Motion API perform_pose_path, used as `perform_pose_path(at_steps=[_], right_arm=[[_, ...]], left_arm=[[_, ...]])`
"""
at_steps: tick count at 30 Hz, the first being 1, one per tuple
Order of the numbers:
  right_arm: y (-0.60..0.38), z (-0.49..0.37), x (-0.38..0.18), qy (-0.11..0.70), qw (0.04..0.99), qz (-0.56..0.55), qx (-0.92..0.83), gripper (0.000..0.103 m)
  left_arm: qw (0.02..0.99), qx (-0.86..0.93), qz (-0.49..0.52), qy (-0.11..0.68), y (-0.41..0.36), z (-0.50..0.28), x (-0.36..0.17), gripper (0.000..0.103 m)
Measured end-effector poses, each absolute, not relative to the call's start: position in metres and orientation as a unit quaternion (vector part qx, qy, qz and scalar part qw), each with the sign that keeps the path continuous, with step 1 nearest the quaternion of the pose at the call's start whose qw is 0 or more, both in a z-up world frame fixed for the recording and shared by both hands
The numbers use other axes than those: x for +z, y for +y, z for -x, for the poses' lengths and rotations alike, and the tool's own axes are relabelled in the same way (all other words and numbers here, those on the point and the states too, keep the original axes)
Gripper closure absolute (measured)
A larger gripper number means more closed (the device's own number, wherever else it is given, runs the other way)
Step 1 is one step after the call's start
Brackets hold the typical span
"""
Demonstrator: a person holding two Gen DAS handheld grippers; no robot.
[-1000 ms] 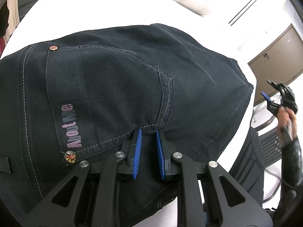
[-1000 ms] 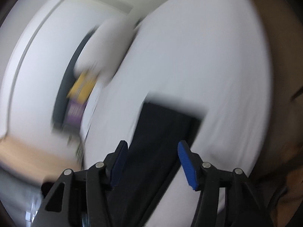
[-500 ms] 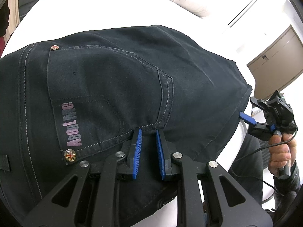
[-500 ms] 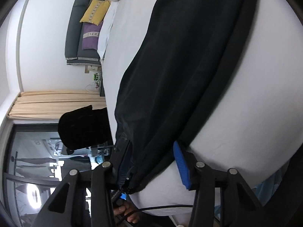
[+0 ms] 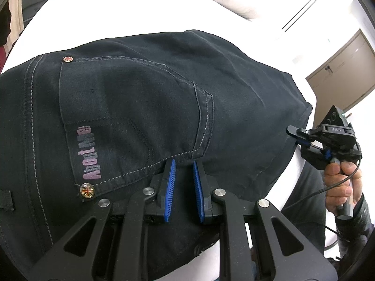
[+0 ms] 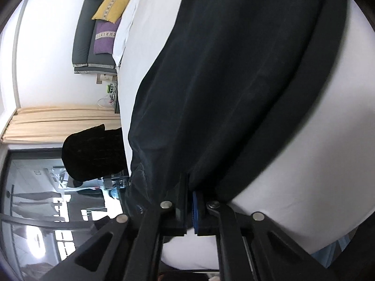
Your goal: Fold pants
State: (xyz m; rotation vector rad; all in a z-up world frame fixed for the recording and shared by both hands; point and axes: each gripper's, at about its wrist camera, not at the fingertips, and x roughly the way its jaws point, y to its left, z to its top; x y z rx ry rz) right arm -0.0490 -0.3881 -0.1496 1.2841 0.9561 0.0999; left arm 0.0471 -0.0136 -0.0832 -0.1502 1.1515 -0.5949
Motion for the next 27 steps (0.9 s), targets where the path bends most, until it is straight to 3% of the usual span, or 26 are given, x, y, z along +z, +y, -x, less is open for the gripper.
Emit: perform_pose_path(at_steps=[9, 14, 20, 23, 26, 27], right_arm=[[-0.389, 0.059, -0.150, 0.425, 0.698, -0.573, 0.055, 0.101], [-0.408, 0.065, -0.153, 0.386, 0.689, -0.612, 0.049, 0.082], [-0.377, 0.053, -0.154, 0.394, 0.667, -0.625, 0.091, 0.074], [-0.344, 0.036, -0.152, 0.422, 0.672, -0.597, 0.121, 0.074], [-0.323, 0.024, -0.151, 0.461, 0.682, -0.552, 0.134, 0.097], [-0.323, 0.025, -0.153, 0.464, 0.682, -0.550, 0.132, 0.099]], left_arm=[[0.792, -0.281, 0.058, 0.539, -0.013, -0.042, -0.077, 0.087], [0.796, -0.272, 0.050, 0.538, -0.017, -0.037, -0.068, 0.087], [0.791, -0.280, 0.051, 0.541, -0.019, -0.032, -0.065, 0.087], [0.791, -0.280, 0.046, 0.542, -0.020, -0.033, -0.066, 0.087], [0.790, -0.281, 0.031, 0.544, -0.025, -0.032, -0.066, 0.087], [0.789, -0.282, 0.027, 0.544, -0.026, -0.031, -0.067, 0.087]])
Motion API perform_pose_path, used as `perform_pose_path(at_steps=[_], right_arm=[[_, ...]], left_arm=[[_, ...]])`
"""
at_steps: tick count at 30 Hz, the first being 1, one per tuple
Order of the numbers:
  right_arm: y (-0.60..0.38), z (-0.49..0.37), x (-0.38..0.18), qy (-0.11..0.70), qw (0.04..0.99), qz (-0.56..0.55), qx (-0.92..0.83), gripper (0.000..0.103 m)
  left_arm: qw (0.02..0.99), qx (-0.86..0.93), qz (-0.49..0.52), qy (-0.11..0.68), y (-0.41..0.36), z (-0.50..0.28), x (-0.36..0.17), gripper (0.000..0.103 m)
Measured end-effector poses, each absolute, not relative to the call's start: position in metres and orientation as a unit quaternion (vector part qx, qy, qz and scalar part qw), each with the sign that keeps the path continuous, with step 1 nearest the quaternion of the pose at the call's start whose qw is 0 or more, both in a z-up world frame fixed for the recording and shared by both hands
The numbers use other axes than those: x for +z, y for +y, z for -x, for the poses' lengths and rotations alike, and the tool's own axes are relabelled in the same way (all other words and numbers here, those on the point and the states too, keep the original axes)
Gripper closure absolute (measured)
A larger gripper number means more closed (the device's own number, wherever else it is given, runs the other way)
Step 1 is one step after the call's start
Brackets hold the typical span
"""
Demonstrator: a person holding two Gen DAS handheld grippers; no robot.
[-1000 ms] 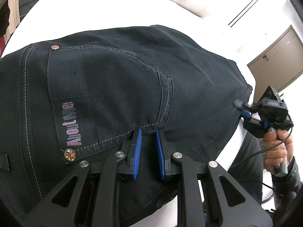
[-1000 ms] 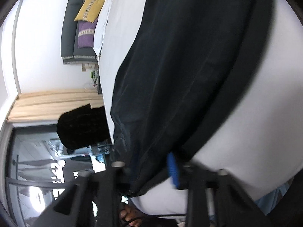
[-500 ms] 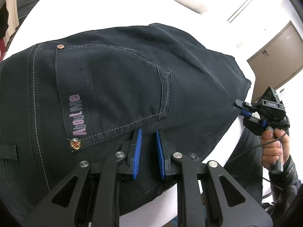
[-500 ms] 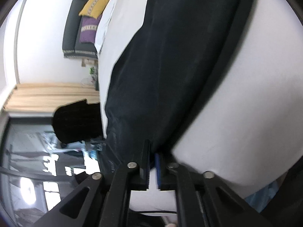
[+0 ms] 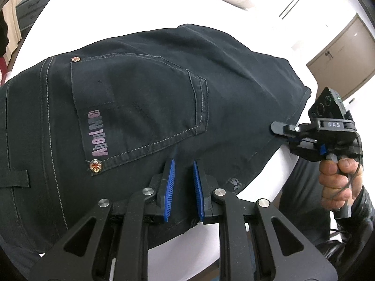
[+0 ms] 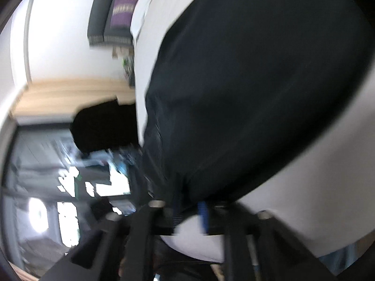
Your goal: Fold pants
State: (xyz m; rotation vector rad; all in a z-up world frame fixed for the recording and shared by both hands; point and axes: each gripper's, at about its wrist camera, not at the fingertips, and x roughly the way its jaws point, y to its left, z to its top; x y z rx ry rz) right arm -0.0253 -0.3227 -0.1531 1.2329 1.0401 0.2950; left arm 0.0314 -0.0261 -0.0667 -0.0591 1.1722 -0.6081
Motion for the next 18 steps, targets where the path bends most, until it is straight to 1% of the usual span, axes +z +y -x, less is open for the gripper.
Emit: perform_pose_path(at_steps=[6, 7, 9, 10, 11, 13, 15, 16, 17, 18], right_arm=[[-0.327, 0.027, -0.152, 0.465, 0.681, -0.547, 0.143, 0.101], [-0.331, 0.027, -0.154, 0.461, 0.675, -0.556, 0.147, 0.099], [-0.349, 0.030, -0.155, 0.442, 0.664, -0.587, 0.140, 0.089], [-0.363, 0.034, -0.155, 0.419, 0.663, -0.607, 0.127, 0.086], [-0.379, 0.040, -0.155, 0.397, 0.665, -0.623, 0.107, 0.083], [-0.411, 0.051, -0.157, 0.362, 0.668, -0.647, 0.072, 0.083], [-0.445, 0.066, -0.157, 0.317, 0.672, -0.668, 0.033, 0.086], [-0.455, 0.071, -0.157, 0.309, 0.676, -0.669, 0.016, 0.092], [-0.467, 0.078, -0.158, 0.307, 0.679, -0.667, -0.008, 0.102], [-0.478, 0.086, -0.162, 0.300, 0.674, -0.675, -0.015, 0.102]], left_arm=[[0.786, -0.288, 0.027, 0.547, -0.032, -0.035, -0.067, 0.087], [0.786, -0.287, 0.030, 0.547, -0.032, -0.036, -0.067, 0.087], [0.786, -0.287, 0.032, 0.546, -0.032, -0.035, -0.069, 0.087], [0.786, -0.287, 0.034, 0.546, -0.032, -0.036, -0.069, 0.087], [0.786, -0.288, 0.035, 0.546, -0.031, -0.036, -0.071, 0.087], [0.786, -0.287, 0.035, 0.546, -0.032, -0.037, -0.071, 0.087], [0.786, -0.287, 0.033, 0.546, -0.027, -0.035, -0.071, 0.087], [0.786, -0.286, 0.033, 0.546, -0.028, -0.035, -0.071, 0.087], [0.787, -0.286, 0.032, 0.546, -0.027, -0.033, -0.070, 0.087], [0.787, -0.286, 0.033, 0.546, -0.027, -0.033, -0.070, 0.087]])
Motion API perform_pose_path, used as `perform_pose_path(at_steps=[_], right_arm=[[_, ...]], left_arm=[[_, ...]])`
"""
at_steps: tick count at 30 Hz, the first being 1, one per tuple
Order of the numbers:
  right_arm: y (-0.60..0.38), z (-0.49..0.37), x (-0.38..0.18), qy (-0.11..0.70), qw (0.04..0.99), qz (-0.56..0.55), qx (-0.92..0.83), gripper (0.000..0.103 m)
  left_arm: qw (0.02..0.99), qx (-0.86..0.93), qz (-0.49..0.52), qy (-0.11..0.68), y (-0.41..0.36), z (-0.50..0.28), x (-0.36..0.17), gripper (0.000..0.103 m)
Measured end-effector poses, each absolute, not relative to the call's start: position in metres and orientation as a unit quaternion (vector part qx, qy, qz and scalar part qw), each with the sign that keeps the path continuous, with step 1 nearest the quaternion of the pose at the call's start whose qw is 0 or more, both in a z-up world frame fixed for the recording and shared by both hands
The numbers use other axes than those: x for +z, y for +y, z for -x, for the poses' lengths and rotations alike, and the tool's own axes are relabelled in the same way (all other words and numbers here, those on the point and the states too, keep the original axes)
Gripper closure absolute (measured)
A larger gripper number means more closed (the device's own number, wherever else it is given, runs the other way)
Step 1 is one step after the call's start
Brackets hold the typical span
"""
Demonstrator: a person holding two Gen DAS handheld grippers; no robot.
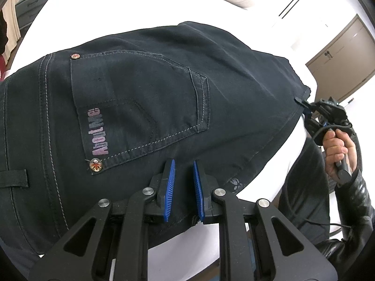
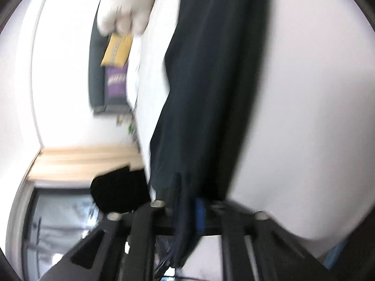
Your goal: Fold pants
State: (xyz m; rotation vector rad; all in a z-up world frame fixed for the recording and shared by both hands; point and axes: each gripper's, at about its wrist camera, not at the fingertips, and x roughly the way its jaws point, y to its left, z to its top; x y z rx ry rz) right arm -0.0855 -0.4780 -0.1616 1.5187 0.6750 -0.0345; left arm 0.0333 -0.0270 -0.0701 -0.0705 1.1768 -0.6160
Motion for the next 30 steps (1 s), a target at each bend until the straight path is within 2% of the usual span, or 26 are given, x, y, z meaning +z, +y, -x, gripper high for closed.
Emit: perform_pose_path(at_steps=[4, 8, 14, 16, 17, 18, 19, 20, 22, 24, 26, 27, 30], right_arm=[[-0.498, 0.095, -0.162, 0.278, 0.681, -0.677, -0.019, 0.102], [-0.505, 0.091, -0.157, 0.250, 0.681, -0.687, -0.043, 0.097], [-0.547, 0.107, -0.152, 0.211, 0.696, -0.678, -0.109, 0.101], [-0.577, 0.123, -0.154, 0.184, 0.687, -0.688, -0.142, 0.094], [-0.587, 0.134, -0.147, 0.170, 0.686, -0.685, -0.179, 0.086], [-0.595, 0.147, -0.135, 0.150, 0.686, -0.674, -0.227, 0.070], [-0.597, 0.153, -0.125, 0.136, 0.691, -0.664, -0.251, 0.062], [-0.597, 0.154, -0.111, 0.129, 0.704, -0.646, -0.264, 0.060], [-0.586, 0.123, -0.085, 0.160, 0.746, -0.614, -0.203, 0.060], [-0.559, 0.081, -0.070, 0.206, 0.770, -0.591, -0.123, 0.069], [-0.510, 0.016, -0.059, 0.294, 0.790, -0.536, -0.033, 0.077], [-0.489, -0.008, -0.060, 0.324, 0.792, -0.517, -0.012, 0.083], [-0.457, -0.075, -0.081, 0.407, 0.770, -0.492, 0.009, 0.087]], left_arm=[[0.788, -0.284, 0.034, 0.545, -0.028, -0.032, -0.070, 0.087], [0.788, -0.282, 0.033, 0.546, -0.028, -0.031, -0.070, 0.087], [0.789, -0.282, 0.036, 0.545, -0.027, -0.031, -0.070, 0.087], [0.789, -0.282, 0.037, 0.545, -0.027, -0.031, -0.070, 0.087], [0.789, -0.282, 0.037, 0.545, -0.026, -0.031, -0.070, 0.087], [0.789, -0.283, 0.037, 0.545, -0.026, -0.031, -0.070, 0.087], [0.789, -0.282, 0.038, 0.545, -0.025, -0.031, -0.070, 0.087], [0.789, -0.282, 0.038, 0.544, -0.025, -0.031, -0.070, 0.087], [0.790, -0.281, 0.037, 0.544, -0.025, -0.031, -0.070, 0.087], [0.790, -0.279, 0.036, 0.544, -0.026, -0.032, -0.070, 0.087], [0.790, -0.277, 0.035, 0.545, -0.027, -0.031, -0.069, 0.087], [0.790, -0.276, 0.035, 0.546, -0.027, -0.031, -0.069, 0.087], [0.790, -0.274, 0.035, 0.547, -0.027, -0.030, -0.068, 0.087]])
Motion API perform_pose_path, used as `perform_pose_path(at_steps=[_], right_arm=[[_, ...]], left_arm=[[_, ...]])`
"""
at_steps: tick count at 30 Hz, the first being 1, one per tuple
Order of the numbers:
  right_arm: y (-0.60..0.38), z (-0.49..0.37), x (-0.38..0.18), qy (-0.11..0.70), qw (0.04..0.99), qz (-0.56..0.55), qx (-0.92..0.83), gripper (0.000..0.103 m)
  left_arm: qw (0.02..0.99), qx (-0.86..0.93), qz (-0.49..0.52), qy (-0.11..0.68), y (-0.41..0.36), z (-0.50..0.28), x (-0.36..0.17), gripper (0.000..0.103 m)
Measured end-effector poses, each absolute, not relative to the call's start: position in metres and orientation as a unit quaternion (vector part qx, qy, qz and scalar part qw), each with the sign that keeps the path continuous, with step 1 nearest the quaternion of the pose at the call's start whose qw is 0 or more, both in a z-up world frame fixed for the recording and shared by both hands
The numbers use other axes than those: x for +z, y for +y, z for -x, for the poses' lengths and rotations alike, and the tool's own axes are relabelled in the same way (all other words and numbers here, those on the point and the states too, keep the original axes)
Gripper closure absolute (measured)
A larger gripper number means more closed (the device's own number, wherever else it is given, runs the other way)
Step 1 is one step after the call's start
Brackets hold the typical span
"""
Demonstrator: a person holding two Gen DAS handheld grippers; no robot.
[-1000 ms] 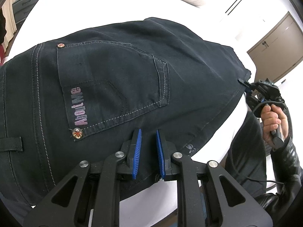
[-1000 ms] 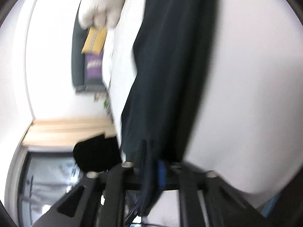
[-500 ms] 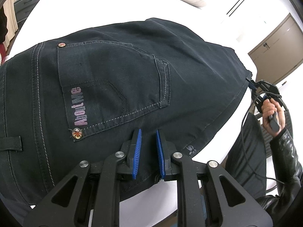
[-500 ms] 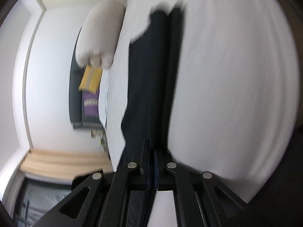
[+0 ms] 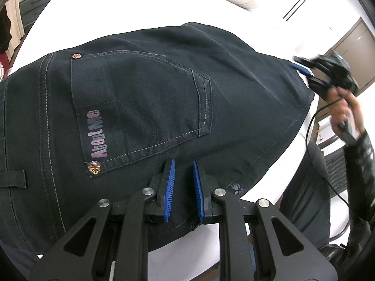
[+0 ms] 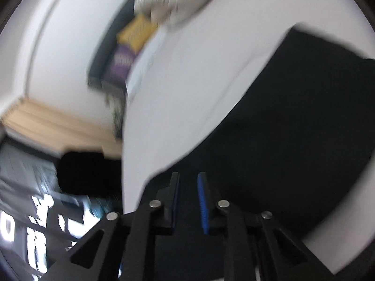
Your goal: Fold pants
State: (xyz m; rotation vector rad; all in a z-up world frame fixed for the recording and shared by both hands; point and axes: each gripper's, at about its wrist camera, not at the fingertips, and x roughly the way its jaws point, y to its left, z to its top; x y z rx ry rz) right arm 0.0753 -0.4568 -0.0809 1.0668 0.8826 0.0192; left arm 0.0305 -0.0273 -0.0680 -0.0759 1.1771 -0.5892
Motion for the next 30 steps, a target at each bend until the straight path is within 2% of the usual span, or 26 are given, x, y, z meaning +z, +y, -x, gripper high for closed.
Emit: perform_pose_path(at_steps=[2, 5, 6, 8, 10, 12, 14, 17, 20, 22, 27, 29, 30], right_arm=[[-0.467, -0.099, -0.101, 0.424, 0.742, -0.519, -0.021, 0.087], [-0.506, -0.113, -0.123, 0.398, 0.736, -0.542, -0.078, 0.088], [-0.520, -0.109, -0.130, 0.382, 0.732, -0.555, -0.100, 0.094], [-0.559, -0.097, -0.140, 0.315, 0.721, -0.603, -0.133, 0.099], [-0.581, -0.078, -0.127, 0.268, 0.728, -0.605, -0.180, 0.097], [-0.581, -0.072, -0.113, 0.248, 0.740, -0.601, -0.171, 0.089], [-0.564, -0.075, -0.098, 0.258, 0.746, -0.605, -0.101, 0.089], [-0.503, -0.094, -0.084, 0.341, 0.756, -0.559, -0.012, 0.089], [-0.471, -0.112, -0.107, 0.394, 0.738, -0.548, 0.001, 0.089], [-0.482, -0.127, -0.127, 0.402, 0.726, -0.557, -0.028, 0.103], [-0.553, -0.118, -0.107, 0.327, 0.748, -0.551, -0.174, 0.103], [-0.575, -0.094, -0.096, 0.297, 0.743, -0.561, -0.214, 0.097], [-0.586, -0.082, -0.090, 0.287, 0.742, -0.562, -0.224, 0.088]], left_arm=[[0.791, -0.273, 0.040, 0.546, -0.026, -0.030, -0.068, 0.087], [0.789, -0.276, 0.044, 0.547, -0.024, -0.032, -0.069, 0.087], [0.788, -0.277, 0.046, 0.548, -0.024, -0.032, -0.069, 0.087], [0.788, -0.278, 0.048, 0.548, -0.022, -0.033, -0.070, 0.087], [0.788, -0.279, 0.052, 0.546, -0.021, -0.034, -0.071, 0.087], [0.790, -0.277, 0.055, 0.544, -0.020, -0.035, -0.071, 0.087], [0.793, -0.274, 0.054, 0.541, -0.021, -0.034, -0.072, 0.087], [0.795, -0.270, 0.047, 0.541, -0.024, -0.035, -0.071, 0.087], [0.794, -0.269, 0.043, 0.543, -0.024, -0.034, -0.070, 0.087], [0.794, -0.269, 0.041, 0.544, -0.025, -0.034, -0.069, 0.087], [0.796, -0.263, 0.040, 0.544, -0.029, -0.035, -0.067, 0.087], [0.797, -0.259, 0.037, 0.545, -0.032, -0.035, -0.065, 0.087], [0.799, -0.254, 0.035, 0.545, -0.034, -0.036, -0.061, 0.087]])
